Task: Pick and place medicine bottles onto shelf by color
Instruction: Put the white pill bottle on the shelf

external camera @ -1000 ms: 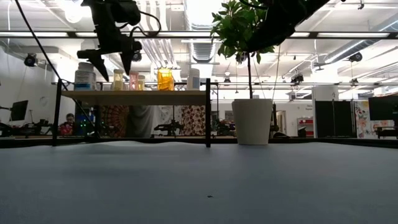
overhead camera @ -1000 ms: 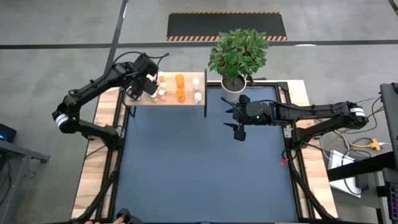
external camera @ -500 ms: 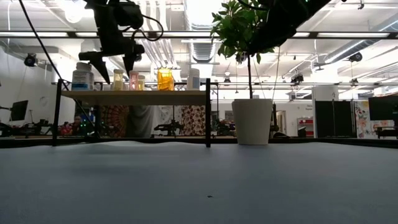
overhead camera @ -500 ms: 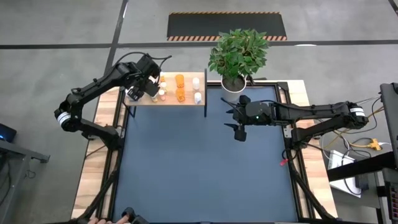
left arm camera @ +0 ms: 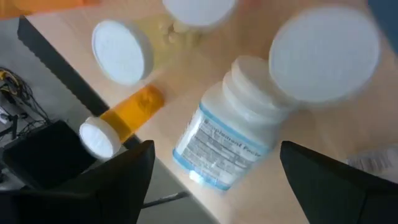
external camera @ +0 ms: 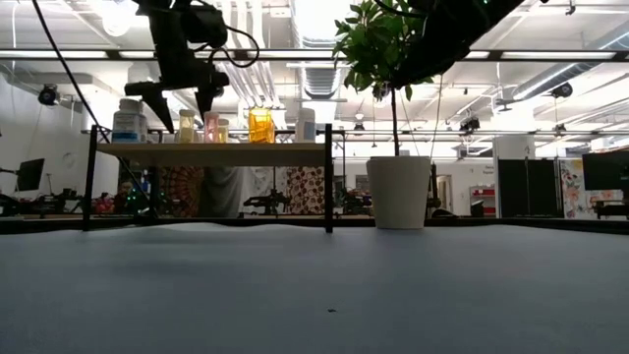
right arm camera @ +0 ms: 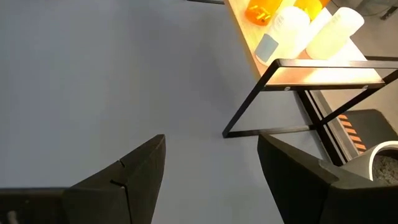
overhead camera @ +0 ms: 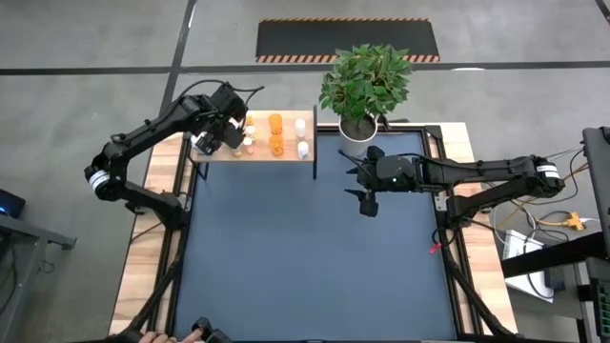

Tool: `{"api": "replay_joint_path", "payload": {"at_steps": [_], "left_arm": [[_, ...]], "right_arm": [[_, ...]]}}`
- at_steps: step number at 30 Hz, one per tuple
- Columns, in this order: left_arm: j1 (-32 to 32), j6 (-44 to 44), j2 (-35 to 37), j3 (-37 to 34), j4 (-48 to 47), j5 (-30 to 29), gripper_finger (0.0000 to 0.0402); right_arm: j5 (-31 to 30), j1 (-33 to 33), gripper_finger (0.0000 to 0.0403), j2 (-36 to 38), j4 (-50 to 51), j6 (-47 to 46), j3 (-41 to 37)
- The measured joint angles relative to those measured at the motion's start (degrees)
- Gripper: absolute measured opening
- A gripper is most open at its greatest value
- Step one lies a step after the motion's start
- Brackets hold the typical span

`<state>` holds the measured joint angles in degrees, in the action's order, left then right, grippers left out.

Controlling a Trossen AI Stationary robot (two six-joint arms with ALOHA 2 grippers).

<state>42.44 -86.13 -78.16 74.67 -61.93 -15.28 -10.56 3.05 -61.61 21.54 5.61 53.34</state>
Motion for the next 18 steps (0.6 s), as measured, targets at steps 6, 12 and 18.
{"api": "replay_joint_path", "payload": {"at_steps": [6, 12, 18], "left_arm": [[-0.1, 0.7, -1.2, -1.1, -0.2, 3.3, 0.0331], [-0.1, 0.4, -1.5, -3.0, 0.5, 3.0, 0.0331], [-0.1, 0.3, -1.0, -3.2, 0.7, 2.9, 0.0303]], "right_arm": [[0.0, 0.0, 0.0244, 0.0, 0.8, 0.0, 0.0], [0.0, 0.0, 0.0244, 0.0, 1.0, -0.4, 0.0], [0.0, 0.0, 0.0244, 0.0, 1.0, -0.5, 0.0]]}}
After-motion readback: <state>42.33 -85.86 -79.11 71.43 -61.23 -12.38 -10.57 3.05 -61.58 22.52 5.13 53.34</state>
